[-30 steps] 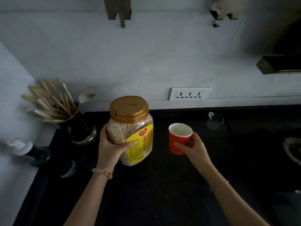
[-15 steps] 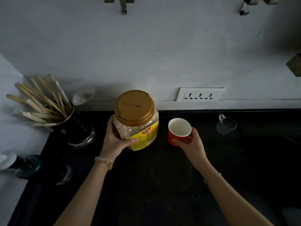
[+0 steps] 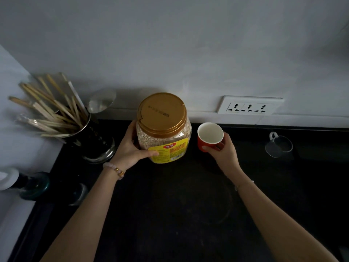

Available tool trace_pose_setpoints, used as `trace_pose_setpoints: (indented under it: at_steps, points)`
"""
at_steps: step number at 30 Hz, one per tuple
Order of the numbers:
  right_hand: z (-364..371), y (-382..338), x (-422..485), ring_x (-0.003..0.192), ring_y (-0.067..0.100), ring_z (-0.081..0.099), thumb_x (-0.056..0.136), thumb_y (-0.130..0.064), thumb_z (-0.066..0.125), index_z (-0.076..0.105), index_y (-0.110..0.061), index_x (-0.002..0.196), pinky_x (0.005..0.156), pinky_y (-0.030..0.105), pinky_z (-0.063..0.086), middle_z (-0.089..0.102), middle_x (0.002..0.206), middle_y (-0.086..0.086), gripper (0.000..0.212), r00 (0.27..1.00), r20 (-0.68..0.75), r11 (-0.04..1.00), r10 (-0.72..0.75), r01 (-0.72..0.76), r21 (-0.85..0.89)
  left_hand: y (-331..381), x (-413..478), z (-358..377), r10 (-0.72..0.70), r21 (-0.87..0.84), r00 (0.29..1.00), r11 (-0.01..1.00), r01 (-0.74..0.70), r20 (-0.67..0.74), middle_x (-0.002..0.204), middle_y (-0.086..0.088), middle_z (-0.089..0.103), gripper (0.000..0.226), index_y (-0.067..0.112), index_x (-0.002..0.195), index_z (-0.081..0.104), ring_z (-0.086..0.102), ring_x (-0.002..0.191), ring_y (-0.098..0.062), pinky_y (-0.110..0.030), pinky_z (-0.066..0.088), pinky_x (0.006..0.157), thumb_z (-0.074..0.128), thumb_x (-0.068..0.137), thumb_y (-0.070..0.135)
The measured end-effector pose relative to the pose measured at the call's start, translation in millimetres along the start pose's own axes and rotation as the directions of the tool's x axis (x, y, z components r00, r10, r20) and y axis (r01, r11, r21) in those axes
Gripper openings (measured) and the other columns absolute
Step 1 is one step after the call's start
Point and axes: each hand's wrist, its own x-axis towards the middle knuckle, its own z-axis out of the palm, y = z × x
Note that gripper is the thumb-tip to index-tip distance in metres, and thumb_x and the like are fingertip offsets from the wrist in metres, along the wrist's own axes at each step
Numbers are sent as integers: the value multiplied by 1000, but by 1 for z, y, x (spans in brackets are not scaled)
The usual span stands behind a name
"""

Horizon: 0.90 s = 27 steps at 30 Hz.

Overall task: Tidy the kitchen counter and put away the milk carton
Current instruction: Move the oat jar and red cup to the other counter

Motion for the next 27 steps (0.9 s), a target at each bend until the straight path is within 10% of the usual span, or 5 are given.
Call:
trace_pose_setpoints:
  at_steps: [8,27]
  points:
    - [7,4,14,111,8,50,70,-14,78,45,-19,130,82,11,39,54,121,-6,69,1000,-9,1000,-5,5,3,1,0,-11,-23,-28,1000,999,23,19,132,13,46,119,32,134,32,40,129,-10,-49,41,105,87,31,52]
    - [-5,3,-1,125,21,48,73,-18,77,37,-19,137,103,37,43,49,137,6,75,998,12,997,68,-67,-37,-3,-2,-13,-20,-48,999,999,23,48,134,10,47,98,30,140,28,42,128,-11,-36,39,104,83,59,21]
